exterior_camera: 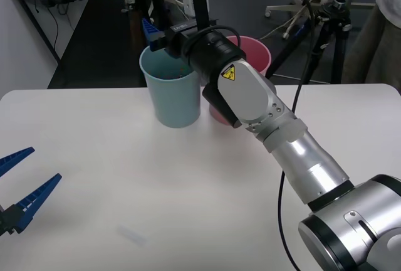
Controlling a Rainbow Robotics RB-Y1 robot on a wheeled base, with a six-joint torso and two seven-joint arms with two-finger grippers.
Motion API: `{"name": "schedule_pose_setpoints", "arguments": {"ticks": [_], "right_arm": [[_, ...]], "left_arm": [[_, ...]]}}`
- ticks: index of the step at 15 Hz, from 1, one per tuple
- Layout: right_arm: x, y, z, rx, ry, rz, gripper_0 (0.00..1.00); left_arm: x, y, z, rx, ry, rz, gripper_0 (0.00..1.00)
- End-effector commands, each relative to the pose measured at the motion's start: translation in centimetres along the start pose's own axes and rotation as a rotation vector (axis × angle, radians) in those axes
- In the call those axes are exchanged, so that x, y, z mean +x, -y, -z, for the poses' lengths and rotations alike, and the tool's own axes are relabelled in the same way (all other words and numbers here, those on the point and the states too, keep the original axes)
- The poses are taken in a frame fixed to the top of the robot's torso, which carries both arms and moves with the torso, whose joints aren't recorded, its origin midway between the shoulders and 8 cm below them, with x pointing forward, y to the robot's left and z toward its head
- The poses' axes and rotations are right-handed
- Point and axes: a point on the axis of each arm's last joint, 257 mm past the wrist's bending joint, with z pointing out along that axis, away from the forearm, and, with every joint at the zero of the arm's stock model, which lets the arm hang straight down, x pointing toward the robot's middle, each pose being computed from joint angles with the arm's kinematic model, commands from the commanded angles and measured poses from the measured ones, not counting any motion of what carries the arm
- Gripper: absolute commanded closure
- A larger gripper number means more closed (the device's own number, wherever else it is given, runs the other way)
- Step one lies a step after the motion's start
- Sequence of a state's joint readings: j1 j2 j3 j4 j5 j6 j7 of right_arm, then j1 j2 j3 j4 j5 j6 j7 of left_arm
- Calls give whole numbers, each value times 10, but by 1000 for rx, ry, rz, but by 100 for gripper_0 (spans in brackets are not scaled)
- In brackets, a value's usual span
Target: Grasp the object on the table and drop it into the matching bin: aluminum can to the light blue bin, PET bottle to the pink bin.
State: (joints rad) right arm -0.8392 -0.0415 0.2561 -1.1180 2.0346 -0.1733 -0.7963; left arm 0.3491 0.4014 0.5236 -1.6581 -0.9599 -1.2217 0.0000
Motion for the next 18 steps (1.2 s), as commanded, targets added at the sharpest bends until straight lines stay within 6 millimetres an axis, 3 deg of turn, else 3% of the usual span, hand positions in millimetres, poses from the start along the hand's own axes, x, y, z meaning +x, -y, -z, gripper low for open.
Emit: {"name": "schedule_pose_setpoints", "arguments": {"ticks": [1,10,15,18], "right_arm": [[0,0,0,1,1,1,0],[-13,-3,8,-27,27,-1,0],[-22,-3,69,-113,42,18,0],[-26,-1,126,-172,48,30,0]], "left_arm": [[0,0,0,0,0,0,0],[0,0,0,0,0,0,0],[0,0,0,0,0,0,0],[0,0,0,0,0,0,0]]}}
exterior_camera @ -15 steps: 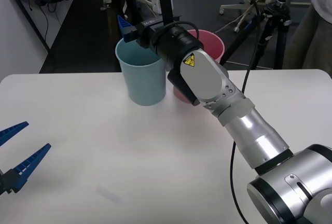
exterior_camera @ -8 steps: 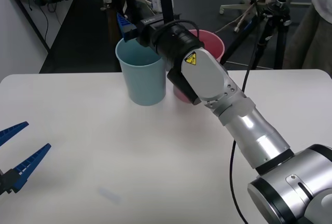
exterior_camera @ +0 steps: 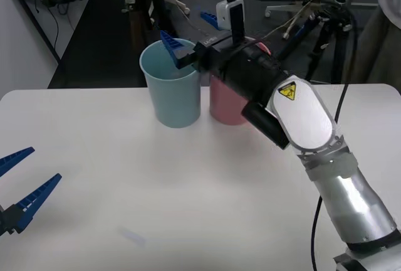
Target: Grasp the object on the table and drop it into the matching bin: aluminum can to the light blue bin, PET bottle to the pink bin.
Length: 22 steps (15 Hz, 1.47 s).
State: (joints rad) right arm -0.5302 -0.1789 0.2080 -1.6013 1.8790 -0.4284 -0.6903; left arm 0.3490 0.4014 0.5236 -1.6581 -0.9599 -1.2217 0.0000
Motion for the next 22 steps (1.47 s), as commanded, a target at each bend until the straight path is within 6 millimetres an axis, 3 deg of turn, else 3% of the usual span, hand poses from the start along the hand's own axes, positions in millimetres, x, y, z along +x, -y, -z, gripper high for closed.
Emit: {"name": "schedule_pose_setpoints", "arguments": {"ticks": [1,4,6,12,18,22], "right_arm": [[-6,-2,55,-39,2,17,0],[-8,-1,125,-72,-5,10,0],[-5,7,172,-86,-21,21,0],[11,43,290,-94,-110,43,0],[49,82,387,-25,-219,-24,0],[72,102,426,40,-233,-32,0]], "left_arm": [[0,0,0,0,0,0,0],[0,0,0,0,0,0,0],[0,0,0,0,0,0,0],[0,0,0,0,0,0,0],[0,0,0,0,0,0,0],[0,0,0,0,0,0,0]]}}
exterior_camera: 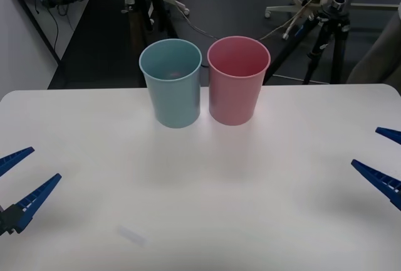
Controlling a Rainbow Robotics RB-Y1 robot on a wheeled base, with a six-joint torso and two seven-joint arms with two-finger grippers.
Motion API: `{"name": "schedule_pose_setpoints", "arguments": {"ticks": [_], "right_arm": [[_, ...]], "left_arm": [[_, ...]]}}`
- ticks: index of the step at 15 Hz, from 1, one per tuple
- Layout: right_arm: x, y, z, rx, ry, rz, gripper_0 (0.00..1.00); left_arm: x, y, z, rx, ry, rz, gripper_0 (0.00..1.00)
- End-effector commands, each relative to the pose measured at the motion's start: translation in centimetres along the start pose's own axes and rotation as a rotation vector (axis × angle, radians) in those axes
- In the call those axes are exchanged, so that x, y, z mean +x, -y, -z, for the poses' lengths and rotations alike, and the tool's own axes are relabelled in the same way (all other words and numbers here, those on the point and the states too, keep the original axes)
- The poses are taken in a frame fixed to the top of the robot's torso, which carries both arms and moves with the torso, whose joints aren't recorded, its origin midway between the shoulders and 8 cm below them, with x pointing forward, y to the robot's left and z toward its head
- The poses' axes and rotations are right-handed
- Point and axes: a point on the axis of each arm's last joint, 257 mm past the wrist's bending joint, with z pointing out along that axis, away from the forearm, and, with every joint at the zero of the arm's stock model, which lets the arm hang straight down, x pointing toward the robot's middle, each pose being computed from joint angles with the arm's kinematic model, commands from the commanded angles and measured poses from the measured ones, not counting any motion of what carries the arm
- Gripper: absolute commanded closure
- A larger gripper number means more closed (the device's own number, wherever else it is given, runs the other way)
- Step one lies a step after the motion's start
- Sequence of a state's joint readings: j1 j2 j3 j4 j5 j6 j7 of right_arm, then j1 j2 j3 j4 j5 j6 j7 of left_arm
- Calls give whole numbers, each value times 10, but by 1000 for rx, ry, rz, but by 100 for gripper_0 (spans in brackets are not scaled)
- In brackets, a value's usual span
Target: Grasp the object on the table and drop it into the matching bin: aluminum can to the light blue bin, PET bottle to the pink bin.
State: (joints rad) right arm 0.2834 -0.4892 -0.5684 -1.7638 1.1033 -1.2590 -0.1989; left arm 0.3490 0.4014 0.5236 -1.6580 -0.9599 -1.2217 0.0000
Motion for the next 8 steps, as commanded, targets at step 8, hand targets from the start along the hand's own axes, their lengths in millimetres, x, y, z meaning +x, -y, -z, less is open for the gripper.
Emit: {"name": "schedule_pose_setpoints", "arguments": {"ticks": [8], "right_arm": [[16,22,33,94,-11,-1,0]], "left_arm": [[0,0,0,0,0,0,0]]}}
